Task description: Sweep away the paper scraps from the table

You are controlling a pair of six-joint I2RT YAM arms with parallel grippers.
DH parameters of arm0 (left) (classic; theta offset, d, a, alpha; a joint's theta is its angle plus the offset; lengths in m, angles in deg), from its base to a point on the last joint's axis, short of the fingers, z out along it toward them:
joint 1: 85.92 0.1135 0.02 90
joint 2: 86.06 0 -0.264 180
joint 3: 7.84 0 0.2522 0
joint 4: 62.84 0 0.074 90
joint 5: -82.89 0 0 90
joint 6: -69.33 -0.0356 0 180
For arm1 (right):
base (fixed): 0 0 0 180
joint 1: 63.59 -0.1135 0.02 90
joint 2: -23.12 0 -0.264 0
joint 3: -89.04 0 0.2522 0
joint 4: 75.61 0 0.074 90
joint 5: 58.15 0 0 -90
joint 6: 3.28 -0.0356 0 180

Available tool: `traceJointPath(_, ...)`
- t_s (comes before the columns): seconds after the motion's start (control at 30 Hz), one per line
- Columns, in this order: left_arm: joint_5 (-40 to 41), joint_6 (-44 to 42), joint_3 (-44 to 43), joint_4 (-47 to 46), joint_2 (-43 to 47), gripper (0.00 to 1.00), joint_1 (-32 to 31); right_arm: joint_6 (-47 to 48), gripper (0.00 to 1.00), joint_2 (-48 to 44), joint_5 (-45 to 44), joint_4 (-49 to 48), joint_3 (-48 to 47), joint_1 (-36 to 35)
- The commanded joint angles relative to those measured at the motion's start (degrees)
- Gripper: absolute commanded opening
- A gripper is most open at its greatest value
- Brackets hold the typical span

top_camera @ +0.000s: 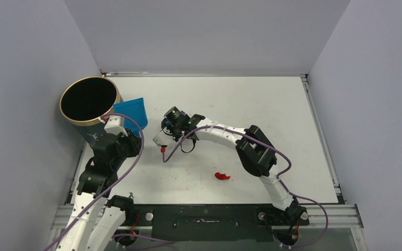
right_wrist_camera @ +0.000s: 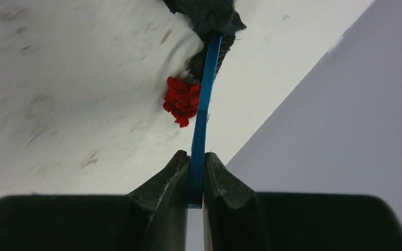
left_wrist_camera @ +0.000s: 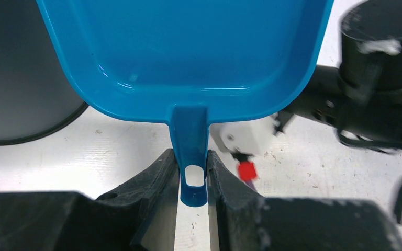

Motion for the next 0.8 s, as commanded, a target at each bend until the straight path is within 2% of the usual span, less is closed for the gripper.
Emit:
traceJointPath(0.0, -1.27, -0.18, 0.04, -3.88, -0.71, 0.00, 0.10, -3.87, 0.05, -10.31, -4.44, 20.60, 5.80, -1.57)
traceJointPath(0.2, -1.97, -0.20, 0.14, -4.08, -1.26, 0.00, 0.14, -15.11, 0.05, -19.52, -2.35, 31.85, 13.58, -1.90)
traceJointPath(0.33, -2.17, -0.25, 0.15, -4.18, -1.65, 0.00, 0.14, -20.40, 0.05, -26.41, -0.77, 33.96, 17.47, -1.90)
traceJointPath(0.6, -1.82, -0.30, 0.24, -4.01, -2.45, 0.00, 0.14, -27.35, 0.05, -38.81, -0.46, 37.28, 17.00, -0.70)
traceJointPath(0.77, -2.79, -0.54, 0.07, -4.26, -4.81, 0.00, 0.02, -31.02, 0.05, -45.16, 2.52, 43.59, 17.49, -0.64)
